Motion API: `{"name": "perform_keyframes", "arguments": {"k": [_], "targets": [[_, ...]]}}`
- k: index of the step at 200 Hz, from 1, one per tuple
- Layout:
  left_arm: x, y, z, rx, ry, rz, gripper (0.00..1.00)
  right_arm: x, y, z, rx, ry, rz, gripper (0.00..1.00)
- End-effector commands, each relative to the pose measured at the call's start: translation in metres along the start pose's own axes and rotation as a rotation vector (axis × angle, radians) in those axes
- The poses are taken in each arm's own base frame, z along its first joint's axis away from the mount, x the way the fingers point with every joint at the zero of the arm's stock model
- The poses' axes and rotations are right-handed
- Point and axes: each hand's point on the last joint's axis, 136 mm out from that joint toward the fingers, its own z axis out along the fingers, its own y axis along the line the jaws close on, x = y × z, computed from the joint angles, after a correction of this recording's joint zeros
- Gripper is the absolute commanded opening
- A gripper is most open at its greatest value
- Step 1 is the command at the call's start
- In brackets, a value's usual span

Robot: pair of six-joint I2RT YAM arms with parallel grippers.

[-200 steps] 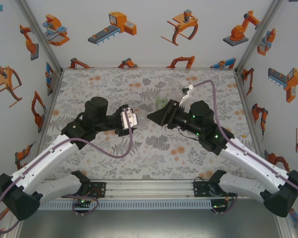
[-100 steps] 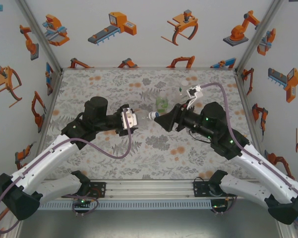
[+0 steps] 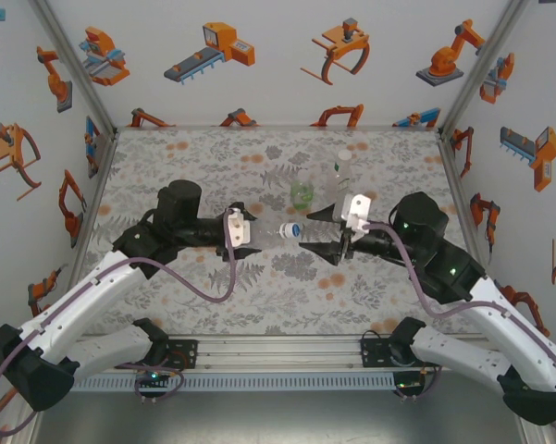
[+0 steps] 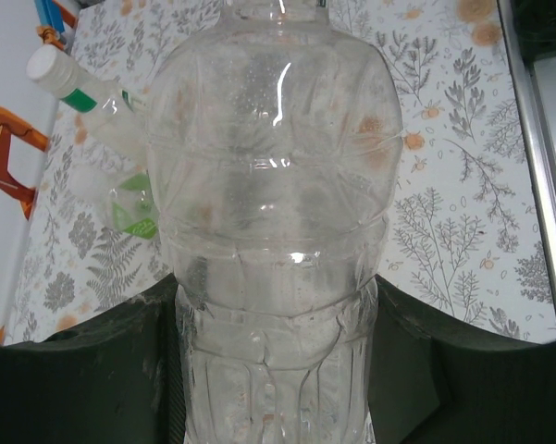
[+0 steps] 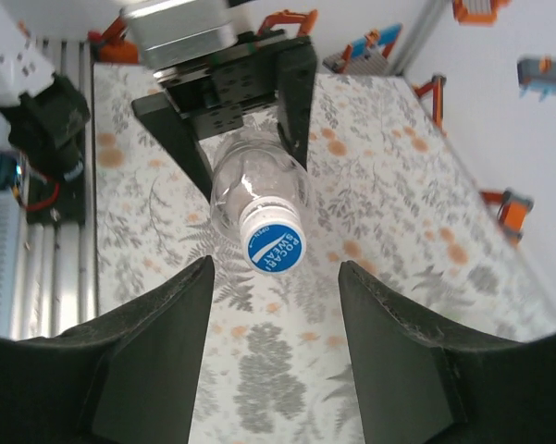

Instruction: Screw on the bottle caps

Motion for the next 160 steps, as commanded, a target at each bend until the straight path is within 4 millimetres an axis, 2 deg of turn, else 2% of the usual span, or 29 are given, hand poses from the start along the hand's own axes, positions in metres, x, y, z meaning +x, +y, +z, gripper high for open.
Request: {"name": "perform_keyframes", "arguments": {"k": [1, 49, 160], "targets": [[-0.018, -0.007, -0.004, 0.051, -0.057, 0.033, 0.0, -0.01, 0.02, 0.0, -0.132, -0.029, -0.204, 0.54], [-0.017, -0.007, -0.004, 0.056, -0.054, 0.031, 0.0, -0.012, 0.02, 0.013, -0.175, -0.05, -0.208, 0.51], [-0.017, -0.007, -0.004, 0.059, -0.053, 0.029, 0.0, -0.003, 0.017, 0.017, -0.161, -0.028, -0.201, 0.43]]}}
